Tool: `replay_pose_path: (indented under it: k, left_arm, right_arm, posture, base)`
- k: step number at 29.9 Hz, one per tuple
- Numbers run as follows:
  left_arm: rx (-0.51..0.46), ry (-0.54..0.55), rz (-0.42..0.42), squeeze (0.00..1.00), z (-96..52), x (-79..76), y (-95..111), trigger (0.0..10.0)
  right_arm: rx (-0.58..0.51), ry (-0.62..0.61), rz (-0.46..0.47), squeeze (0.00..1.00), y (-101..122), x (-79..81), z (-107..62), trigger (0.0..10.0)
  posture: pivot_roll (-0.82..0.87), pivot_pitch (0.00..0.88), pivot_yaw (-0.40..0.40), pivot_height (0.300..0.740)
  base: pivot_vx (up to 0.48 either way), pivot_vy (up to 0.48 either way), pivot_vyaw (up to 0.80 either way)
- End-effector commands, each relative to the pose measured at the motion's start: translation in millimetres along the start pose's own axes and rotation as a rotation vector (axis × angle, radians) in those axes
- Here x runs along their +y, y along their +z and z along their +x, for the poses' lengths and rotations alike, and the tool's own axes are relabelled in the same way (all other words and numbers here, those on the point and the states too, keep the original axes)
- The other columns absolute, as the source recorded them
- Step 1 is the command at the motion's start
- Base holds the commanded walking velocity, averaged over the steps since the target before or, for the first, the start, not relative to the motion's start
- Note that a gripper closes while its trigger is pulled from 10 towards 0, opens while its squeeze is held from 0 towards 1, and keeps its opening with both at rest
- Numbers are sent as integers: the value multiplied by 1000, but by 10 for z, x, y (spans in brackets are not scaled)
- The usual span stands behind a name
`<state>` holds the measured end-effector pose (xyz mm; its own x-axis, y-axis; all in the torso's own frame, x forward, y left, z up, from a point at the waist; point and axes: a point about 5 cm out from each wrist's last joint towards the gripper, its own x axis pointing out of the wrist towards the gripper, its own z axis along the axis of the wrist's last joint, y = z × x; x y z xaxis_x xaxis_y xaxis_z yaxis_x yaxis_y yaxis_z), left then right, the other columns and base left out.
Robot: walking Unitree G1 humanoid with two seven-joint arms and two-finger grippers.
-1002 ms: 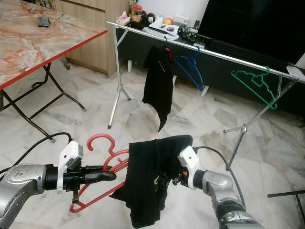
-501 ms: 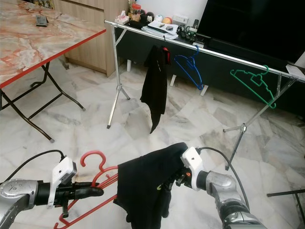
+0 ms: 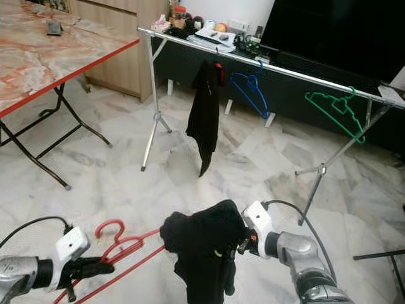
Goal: Hang hanger
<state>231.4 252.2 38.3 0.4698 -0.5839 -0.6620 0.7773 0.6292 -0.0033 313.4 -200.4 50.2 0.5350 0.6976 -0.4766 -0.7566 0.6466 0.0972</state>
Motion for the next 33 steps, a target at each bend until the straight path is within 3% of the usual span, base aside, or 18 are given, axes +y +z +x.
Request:
replay_pose_path:
  k: [1,7,9,12,13,14,19,20,21,23,24,26,28,33]
  left_arm:
    - [43,-7,29,0,32,-38,-74,0]
    - [125,115,39,0,140,-19,-296,0]
    - [146,259,50,0,204,34,-364,0]
    - [160,350,50,0,235,59,-411,0]
    - [174,394,34,0,251,59,-452,7176]
    - [199,450,8,0,273,44,-521,10000]
    - [257,533,-88,0,328,-83,-735,10000]
    - [254,574,-151,0,336,-122,-795,10000]
    - [254,574,-151,0,336,-122,-795,10000]
    - [254,655,-284,0,346,-209,-912,10000]
    - [254,655,-284,0,346,-209,-912,10000]
    - [259,718,-372,0,351,-280,-996,10000]
    - [254,732,-413,0,364,-312,-1018,10000]
    - [260,721,-480,0,432,-437,-1071,10000]
  right_arm:
    - [3,-23,-20,0,20,-55,-62,0]
    - [-39,-100,-2,0,44,-100,-77,0]
    - [-75,-174,27,0,63,-140,-84,0]
    - [-83,-231,40,0,50,-159,-86,0]
    - [-93,-274,54,0,39,-170,-84,0]
    - [-111,-341,81,0,23,-188,-85,0]
    - [-197,-543,224,0,-15,-265,-133,0]
    - [-226,-593,278,0,-41,-276,-146,0]
    - [-226,-593,278,0,-41,-276,-146,0]
    - [-271,-734,351,0,-87,-287,-158,0]
    - [-271,-734,351,0,-87,-287,-158,0]
    - [-293,-879,396,0,-152,-266,-160,0]
    - [-305,-924,412,0,-178,-255,-169,0]
    - [-396,-1057,451,0,-199,-218,-223,0]
  posture:
    - [99,93,-174,740]
    - [98,97,-169,740]
    - [95,100,-166,740]
    - [96,103,-163,740]
    - [95,105,-161,740]
    - [92,108,-159,740]
    - [85,115,-153,740]
    - [74,118,-148,740]
    - [74,118,-148,740]
    - [64,117,-145,740]
    - [64,117,-145,740]
    - [56,117,-141,740]
    - [55,119,-139,740]
    - [41,119,-125,740]
  base:
    - [0,0,0]
    - [0,0,0]
    - [0,0,0]
    - [0,0,0]
    - [0,0,0]
    - [0,0,0]
    - [0,0,0]
    - [0,0,0]
    - [0,0,0]
    - [0,0,0]
    - [0,0,0]
    - [0,0,0]
    - [0,0,0]
    - [0,0,0]
